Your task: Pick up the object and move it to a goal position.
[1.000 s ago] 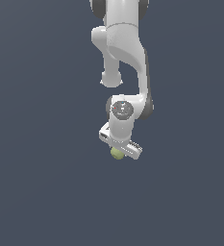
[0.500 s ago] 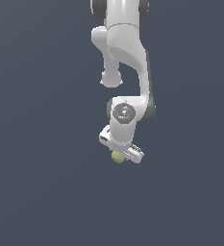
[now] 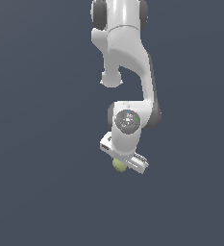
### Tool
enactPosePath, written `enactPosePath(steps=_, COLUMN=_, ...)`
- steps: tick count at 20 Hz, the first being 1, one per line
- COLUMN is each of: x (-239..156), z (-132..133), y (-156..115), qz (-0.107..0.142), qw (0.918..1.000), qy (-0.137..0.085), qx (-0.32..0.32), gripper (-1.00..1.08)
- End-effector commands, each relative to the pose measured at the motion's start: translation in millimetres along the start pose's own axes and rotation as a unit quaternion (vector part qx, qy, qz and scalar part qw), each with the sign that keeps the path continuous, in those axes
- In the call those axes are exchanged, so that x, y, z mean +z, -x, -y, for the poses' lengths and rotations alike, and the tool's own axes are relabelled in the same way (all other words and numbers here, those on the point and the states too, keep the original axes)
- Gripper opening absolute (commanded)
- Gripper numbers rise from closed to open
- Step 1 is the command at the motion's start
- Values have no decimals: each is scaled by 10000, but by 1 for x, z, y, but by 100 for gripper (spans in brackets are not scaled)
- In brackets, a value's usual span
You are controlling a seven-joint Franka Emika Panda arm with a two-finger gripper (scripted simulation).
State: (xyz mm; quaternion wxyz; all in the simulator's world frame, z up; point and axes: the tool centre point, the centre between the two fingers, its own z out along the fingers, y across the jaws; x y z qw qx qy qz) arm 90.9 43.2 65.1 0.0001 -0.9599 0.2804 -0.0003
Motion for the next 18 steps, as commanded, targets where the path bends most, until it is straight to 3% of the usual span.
enactPosePath(steps=1, x=-4, z=7, y=-9, qz=0, qw=10000, qy=0, qx=0, gripper=-100)
enactPosePath(steps=18, x=-13, z=28, y=-33, qz=2, qw=10000, qy=3, qx=-2, gripper=-100)
